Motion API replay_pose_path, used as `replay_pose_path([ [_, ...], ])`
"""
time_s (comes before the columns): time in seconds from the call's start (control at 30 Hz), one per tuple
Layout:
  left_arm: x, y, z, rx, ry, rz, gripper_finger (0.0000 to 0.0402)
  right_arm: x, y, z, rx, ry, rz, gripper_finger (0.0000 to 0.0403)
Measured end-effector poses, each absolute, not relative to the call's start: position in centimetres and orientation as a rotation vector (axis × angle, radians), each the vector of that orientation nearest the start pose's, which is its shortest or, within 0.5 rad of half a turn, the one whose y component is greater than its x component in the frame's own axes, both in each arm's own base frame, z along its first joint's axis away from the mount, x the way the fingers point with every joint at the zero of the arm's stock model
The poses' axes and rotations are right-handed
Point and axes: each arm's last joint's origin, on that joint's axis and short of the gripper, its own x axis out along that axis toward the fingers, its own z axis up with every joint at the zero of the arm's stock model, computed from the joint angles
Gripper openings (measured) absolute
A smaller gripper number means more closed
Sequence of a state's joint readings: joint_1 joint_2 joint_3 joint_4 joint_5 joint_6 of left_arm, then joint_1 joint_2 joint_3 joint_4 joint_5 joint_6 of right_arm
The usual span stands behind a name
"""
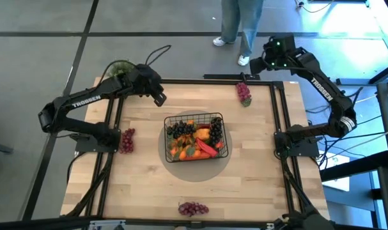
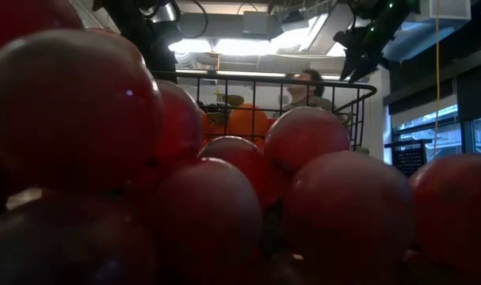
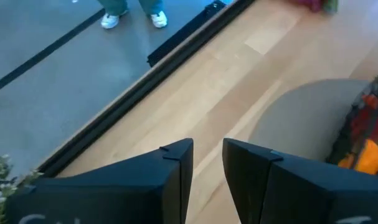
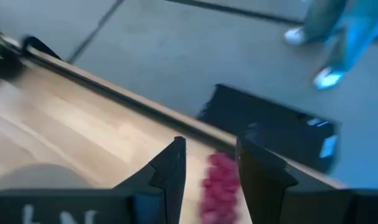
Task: Build produce basket
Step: Put the top right purple grape into the basket
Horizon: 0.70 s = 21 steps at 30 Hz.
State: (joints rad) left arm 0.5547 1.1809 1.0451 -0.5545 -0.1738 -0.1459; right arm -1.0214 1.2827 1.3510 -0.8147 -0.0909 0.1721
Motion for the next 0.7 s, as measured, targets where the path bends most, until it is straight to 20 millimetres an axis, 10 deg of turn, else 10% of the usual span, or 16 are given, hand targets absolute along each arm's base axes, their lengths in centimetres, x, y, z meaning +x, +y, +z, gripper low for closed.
replay_pose_path([
  [0.7,19.1,15.7,31.5,-0.244,0.622,0.794,0.0074,14.8,-22.0,34.7,0.761,0.512,-0.919,0.013],
])
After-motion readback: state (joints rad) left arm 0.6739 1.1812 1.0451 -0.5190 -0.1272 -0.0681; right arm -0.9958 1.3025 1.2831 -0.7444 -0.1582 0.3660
